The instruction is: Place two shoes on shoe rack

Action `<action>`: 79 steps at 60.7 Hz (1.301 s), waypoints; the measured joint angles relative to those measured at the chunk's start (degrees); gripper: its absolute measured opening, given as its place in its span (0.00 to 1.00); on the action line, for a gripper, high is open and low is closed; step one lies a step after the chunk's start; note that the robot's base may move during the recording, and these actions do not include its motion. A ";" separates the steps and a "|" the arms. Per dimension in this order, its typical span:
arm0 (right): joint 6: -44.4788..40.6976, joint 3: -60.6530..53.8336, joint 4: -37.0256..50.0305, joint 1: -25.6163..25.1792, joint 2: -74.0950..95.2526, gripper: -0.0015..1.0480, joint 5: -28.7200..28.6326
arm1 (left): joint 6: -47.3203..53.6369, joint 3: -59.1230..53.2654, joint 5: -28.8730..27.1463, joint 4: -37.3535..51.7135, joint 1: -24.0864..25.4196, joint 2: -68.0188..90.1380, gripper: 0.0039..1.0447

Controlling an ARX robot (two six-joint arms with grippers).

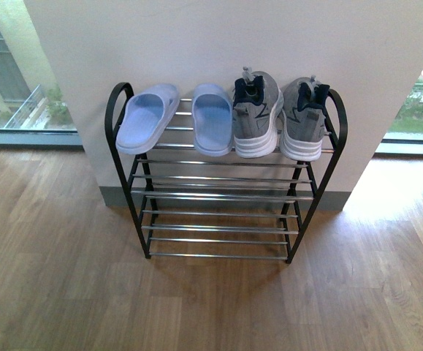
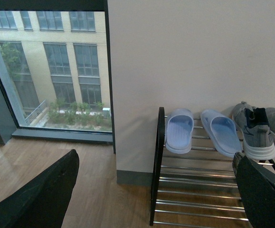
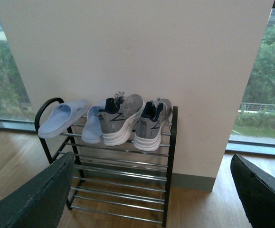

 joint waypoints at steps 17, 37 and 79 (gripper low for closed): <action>0.00 0.00 0.00 0.00 0.00 0.91 0.00 | 0.00 0.00 0.00 0.00 0.00 0.00 0.91; 0.00 0.00 0.00 0.00 0.00 0.91 -0.11 | 0.02 0.00 0.00 0.00 0.00 0.00 0.91; 0.00 0.00 0.00 0.00 0.02 0.91 -0.13 | 0.00 0.00 0.00 0.00 0.00 0.00 0.91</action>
